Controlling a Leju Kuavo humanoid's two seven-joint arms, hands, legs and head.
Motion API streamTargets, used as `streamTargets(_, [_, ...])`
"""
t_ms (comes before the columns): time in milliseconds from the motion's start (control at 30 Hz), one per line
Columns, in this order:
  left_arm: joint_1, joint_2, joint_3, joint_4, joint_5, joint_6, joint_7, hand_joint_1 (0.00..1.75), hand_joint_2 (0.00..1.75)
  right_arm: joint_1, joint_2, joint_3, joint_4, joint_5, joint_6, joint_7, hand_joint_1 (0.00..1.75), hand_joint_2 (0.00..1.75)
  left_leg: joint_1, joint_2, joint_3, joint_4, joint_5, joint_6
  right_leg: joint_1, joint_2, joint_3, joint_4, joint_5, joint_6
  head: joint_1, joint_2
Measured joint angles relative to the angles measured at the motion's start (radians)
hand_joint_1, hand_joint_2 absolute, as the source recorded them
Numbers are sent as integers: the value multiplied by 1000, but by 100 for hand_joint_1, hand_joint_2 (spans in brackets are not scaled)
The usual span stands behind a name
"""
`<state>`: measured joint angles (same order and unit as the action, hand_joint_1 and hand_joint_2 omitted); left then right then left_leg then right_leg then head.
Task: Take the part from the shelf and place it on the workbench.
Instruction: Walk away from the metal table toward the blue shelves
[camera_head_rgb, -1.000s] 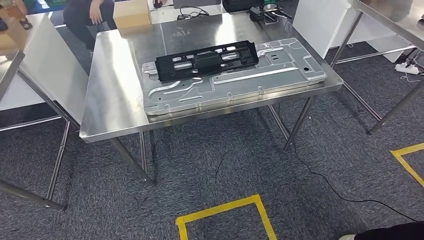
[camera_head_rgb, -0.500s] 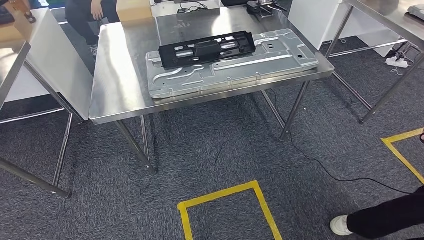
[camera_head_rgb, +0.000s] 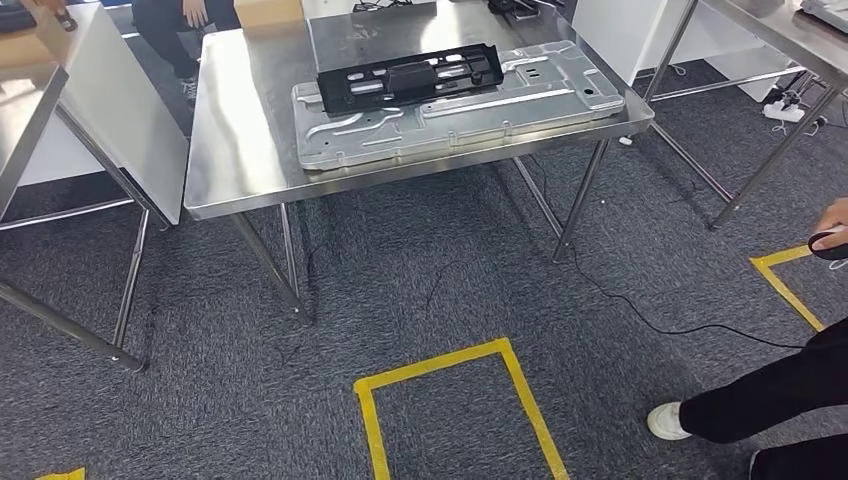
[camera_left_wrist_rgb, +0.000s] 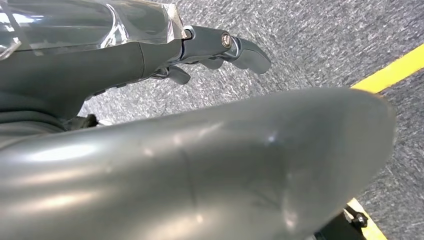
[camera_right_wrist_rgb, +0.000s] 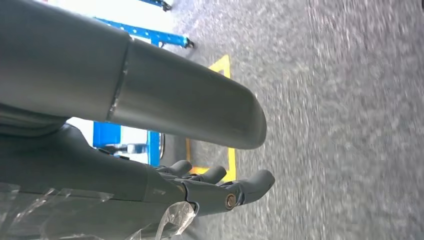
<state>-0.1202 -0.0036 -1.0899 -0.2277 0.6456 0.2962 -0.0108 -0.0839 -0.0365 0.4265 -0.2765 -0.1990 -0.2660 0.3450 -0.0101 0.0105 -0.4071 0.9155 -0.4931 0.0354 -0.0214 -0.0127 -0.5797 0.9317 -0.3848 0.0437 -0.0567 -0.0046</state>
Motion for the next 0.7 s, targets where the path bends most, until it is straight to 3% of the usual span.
streamTargets(100, [0,0,0,0,1,0,1,0,0,-1,6,0,6,2,1,4,0,0,-1,-2,2,-35,-4,17,-1,-3,-12,7,8,17,1,0])
streamTargets(167, [3,1,0,0,1,0,1,0,0,-2,9,0,9,2,1,4,0,0,2,-5,-8,-39,9,33,-1,1,-41,77,-44,23,2,0])
streamTargets(233, [3,1,0,0,1,0,1,0,0,-2,11,0,12,1,1,4,0,0,-4,-8,-20,-37,19,45,-1,5,-93,224,-129,25,3,0])
streamTargets(267, [4,1,0,0,0,0,2,0,0,-1,12,0,14,1,1,4,0,0,-7,-12,-25,-35,23,47,0,6,-113,287,-157,26,3,0])
streamTargets(300, [5,1,0,0,0,0,2,0,0,-1,12,0,15,1,1,4,0,0,-10,-16,-29,-33,27,49,0,7,-117,319,-167,26,2,0])
streamTargets(333, [6,1,0,0,0,0,2,0,0,-1,12,0,16,1,1,4,0,0,-12,-23,-33,-31,29,48,1,9,-98,305,-156,23,2,0])
streamTargets(400, [6,1,0,0,-1,-1,2,0,0,0,12,0,17,1,1,4,0,0,-14,-37,-37,-24,31,47,2,26,-10,172,-100,14,2,0])
streamTargets(467, [3,0,0,0,-2,-2,3,0,0,2,11,0,20,1,1,5,0,0,-16,-48,-47,-16,32,43,4,65,64,41,-68,2,3,0])
streamTargets(533, [1,0,0,0,-2,-2,4,0,0,2,12,0,24,1,1,3,0,0,-15,-55,-60,-8,35,34,7,83,78,1,-70,-4,4,0])
streamTargets(600, [1,1,0,0,0,-2,6,0,0,0,17,0,24,1,1,-2,0,0,-13,-64,-67,-6,37,24,5,71,75,-5,-66,-9,5,0])
streamTargets(667, [1,3,0,0,1,-2,7,0,0,-1,23,0,25,1,3,-7,0,0,-14,-57,-80,23,15,11,-4,56,75,-10,-62,-16,2,0])
streamTargets(700, [0,3,0,0,1,-2,7,0,0,-1,25,1,25,1,4,-9,0,0,-11,-48,-103,73,-16,3,-7,48,74,-11,-60,-18,0,0])
